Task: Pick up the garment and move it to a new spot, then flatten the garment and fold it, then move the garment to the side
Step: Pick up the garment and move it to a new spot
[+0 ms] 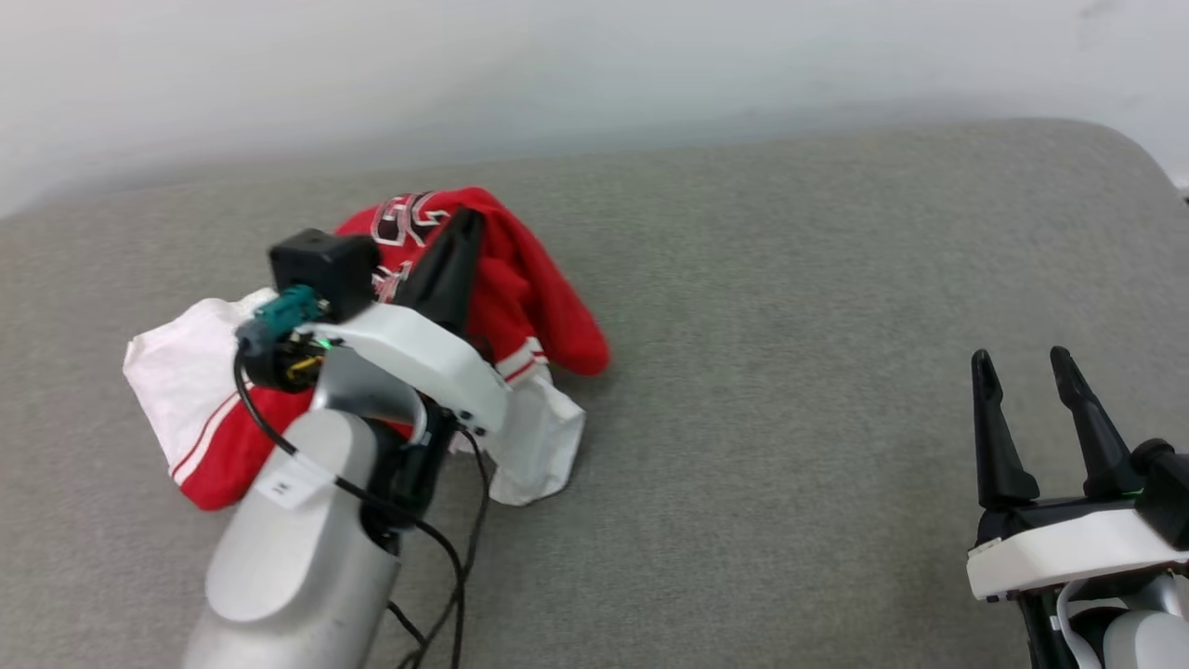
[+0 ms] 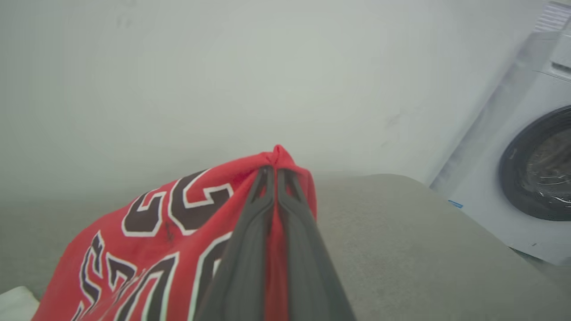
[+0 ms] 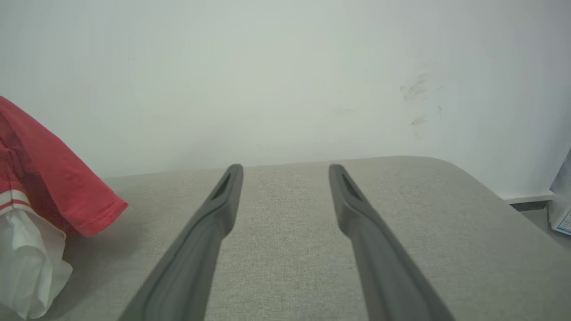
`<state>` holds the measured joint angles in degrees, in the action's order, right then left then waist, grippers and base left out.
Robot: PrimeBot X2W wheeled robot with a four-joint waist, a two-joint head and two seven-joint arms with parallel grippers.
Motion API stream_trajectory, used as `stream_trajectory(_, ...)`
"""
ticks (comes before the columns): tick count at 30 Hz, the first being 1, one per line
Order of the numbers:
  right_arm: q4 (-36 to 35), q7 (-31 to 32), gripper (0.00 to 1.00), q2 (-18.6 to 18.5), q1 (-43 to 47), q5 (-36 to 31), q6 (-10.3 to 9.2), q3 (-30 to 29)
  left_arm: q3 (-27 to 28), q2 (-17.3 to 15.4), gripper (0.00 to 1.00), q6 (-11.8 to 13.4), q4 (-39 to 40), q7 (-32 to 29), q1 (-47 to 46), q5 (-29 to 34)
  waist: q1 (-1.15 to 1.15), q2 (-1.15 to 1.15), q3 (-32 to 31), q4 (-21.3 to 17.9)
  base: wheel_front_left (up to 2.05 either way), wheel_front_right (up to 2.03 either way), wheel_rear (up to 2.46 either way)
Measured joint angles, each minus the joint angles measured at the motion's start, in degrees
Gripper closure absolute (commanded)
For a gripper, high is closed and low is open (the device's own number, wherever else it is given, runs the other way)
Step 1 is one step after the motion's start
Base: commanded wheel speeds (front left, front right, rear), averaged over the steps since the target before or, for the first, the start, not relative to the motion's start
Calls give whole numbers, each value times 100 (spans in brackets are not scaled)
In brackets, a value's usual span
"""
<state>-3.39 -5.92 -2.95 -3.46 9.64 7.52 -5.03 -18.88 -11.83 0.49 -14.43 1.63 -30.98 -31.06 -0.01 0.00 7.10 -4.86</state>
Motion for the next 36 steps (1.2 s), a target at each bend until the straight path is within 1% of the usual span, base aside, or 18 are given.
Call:
stream_trajectory(2, 29, -47, 0, -3, -7, 60, 0, -4, -142, 111, 100, -12, 187, -23, 109, -2, 0, 0, 69, -170, 0, 0, 0)
stream_trajectory(5, 63, -113, 0, 0, -2, 162, 0, -64, -523, 256, 100, -81, 383, -194, 346, 52, 0, 0, 202, -384, 0, 0, 0)
stream_trajectory(8, 87, -163, 0, -4, -1, 181, -1, -162, -948, 405, 100, -197, 557, -372, 527, 120, 1, 0, 387, -500, 0, 0, 0)
stream_trajectory(10, 92, -190, 0, -1, -3, 196, 0, -179, -1207, 447, 100, -241, 619, -463, 619, 229, 1, 0, 502, -551, 0, 0, 0)
stream_trajectory(14, 118, -238, 0, -1, -32, 204, 0, -211, -1681, 567, 100, -354, 689, -602, 822, 285, 1, 0, 694, -576, 0, 0, 0)
stream_trajectory(18, 169, -261, 0, -1, -121, 220, 0, -147, -2291, 703, 100, -497, 608, -754, 1046, 324, 1, 0, 764, -491, 0, 0, 0)
stream_trajectory(23, 212, -267, 0, 0, -150, 215, 0, -105, -2684, 748, 100, -584, 325, -743, 1161, 325, 1, 0, 734, -386, 0, 0, 0)
stream_trajectory(24, 221, -267, 0, 0, -160, 202, 0, -99, -2710, 760, 80, -599, 292, -694, 1166, 314, 1, 0, 709, -369, 0, 0, 0)
stream_trajectory(26, 250, -264, 0, 0, -164, 188, 0, -100, -2731, 794, 0, -600, 252, -622, 1165, 309, 1, 0, 636, -333, 0, 0, 0)
stream_trajectory(31, 270, -204, 0, 0, -104, 123, 0, -92, -2711, 810, 0, -590, 372, -277, 1106, 332, 1, 0, 355, -227, 0, 0, 0)
stream_trajectory(34, 253, -146, 0, 0, -26, 85, 0, -83, -2598, 733, 0, -482, 549, 55, 1099, 432, 1, 0, 147, -156, 0, 0, 0)
stream_trajectory(36, 229, -90, 0, 0, 64, 51, 0, -75, -2457, 659, 0, -328, 649, 277, 1119, 489, 1, 0, 7, -102, 0, 0, 0)
